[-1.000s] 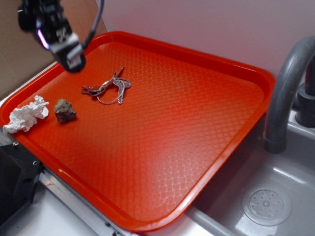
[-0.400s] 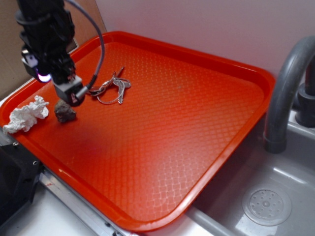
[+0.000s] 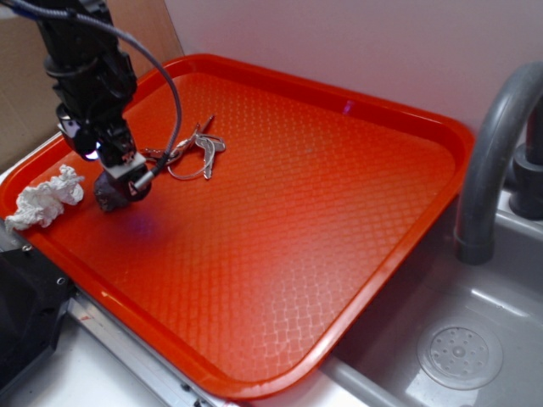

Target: Grab the rock.

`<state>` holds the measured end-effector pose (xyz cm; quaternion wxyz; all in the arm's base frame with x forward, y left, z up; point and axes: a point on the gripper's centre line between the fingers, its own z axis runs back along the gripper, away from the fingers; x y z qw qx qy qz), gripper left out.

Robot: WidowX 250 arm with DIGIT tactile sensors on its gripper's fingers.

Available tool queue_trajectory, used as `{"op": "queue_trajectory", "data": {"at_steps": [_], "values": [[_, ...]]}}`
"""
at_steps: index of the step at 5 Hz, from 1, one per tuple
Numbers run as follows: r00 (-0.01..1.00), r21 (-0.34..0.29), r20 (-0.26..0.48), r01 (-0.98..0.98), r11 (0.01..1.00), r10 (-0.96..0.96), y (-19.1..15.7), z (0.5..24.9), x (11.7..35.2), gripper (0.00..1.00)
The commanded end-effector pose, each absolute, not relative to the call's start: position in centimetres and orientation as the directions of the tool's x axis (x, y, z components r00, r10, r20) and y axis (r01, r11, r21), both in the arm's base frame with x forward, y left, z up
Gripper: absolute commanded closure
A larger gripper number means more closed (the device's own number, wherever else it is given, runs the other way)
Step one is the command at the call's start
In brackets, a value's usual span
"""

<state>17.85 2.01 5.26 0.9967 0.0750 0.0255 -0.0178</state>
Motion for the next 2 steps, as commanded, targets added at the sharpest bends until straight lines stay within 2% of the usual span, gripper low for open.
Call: {"op": "queue_trajectory", "data": {"at_steps": [1,2], "values": [[0.993,0.171,-0.113,0.052,0.984,-0.032,2.91,3.08,17.57,0.00],[0.990,0.155,-0.143,0.030,0.988,-0.007,3.57,2.26,17.55,0.00]]}}
